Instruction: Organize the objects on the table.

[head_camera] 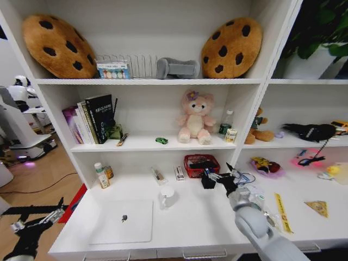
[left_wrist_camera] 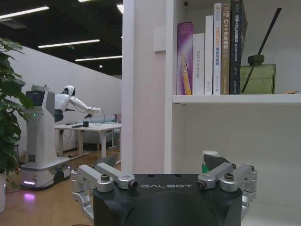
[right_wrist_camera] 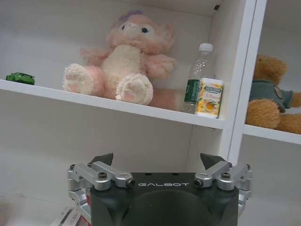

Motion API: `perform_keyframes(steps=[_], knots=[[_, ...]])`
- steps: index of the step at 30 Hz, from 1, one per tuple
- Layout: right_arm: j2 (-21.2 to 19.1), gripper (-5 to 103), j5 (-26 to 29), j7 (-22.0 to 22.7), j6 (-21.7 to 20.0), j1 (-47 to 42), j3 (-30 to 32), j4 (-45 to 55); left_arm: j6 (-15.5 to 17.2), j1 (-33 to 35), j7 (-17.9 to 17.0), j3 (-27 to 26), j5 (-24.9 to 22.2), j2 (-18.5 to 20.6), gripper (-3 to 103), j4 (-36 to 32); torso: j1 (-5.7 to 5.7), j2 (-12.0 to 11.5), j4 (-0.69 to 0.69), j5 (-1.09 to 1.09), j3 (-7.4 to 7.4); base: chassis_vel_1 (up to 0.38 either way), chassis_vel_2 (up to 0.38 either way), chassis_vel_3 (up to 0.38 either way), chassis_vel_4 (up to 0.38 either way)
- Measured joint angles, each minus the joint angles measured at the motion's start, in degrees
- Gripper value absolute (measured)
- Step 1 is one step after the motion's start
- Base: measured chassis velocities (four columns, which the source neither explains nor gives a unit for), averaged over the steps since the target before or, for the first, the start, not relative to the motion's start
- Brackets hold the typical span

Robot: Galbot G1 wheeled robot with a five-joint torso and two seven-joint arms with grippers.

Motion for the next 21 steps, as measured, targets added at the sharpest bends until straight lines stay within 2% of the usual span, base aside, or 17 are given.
perform_keyframes(steps=[6,9,13,16,17,21], knots=[[0.5,100,0.6,-2.1,2.4,-8.2,7.4,2.5,0.0,0.0,0.0,0.0,0.0,0.0,100,0.0,0.0,0.0,0.0,0.02,0.01,0.0,0.0,0.0,0.0],[0.3,100,2.7,-3.5,4.0,-12.5,13.3,2.5,0.0,0.0,0.0,0.0,0.0,0.0,100,0.0,0.0,0.0,0.02,0.02,0.01,0.0,0.0,0.0,0.0],[1.2,100,5.2,-4.5,5.1,-15.3,16.4,2.6,0.0,0.0,0.0,0.0,0.0,0.0,100,0.0,0.0,0.0,0.02,0.01,0.01,0.0,0.0,0.0,0.0],[4.8,100,8.6,-5.9,7.9,-18.9,18.1,3.1,0.0,0.0,0.0,0.0,0.0,0.0,100,0.0,0.0,0.0,-0.01,0.01,0.01,0.0,0.0,0.0,0.0],[4.8,100,8.6,-5.9,7.9,-18.9,18.1,3.1,0.0,0.0,0.0,0.0,0.0,0.0,100,0.0,0.0,0.0,-0.01,0.01,0.01,0.0,0.0,0.0,0.0],[10.1,100,7.7,-6.4,11.1,-20.6,18.7,2.9,0.0,0.0,0.0,0.0,0.0,0.0,100,0.0,0.0,0.0,0.01,0.0,0.01,0.0,0.0,0.0,0.0]])
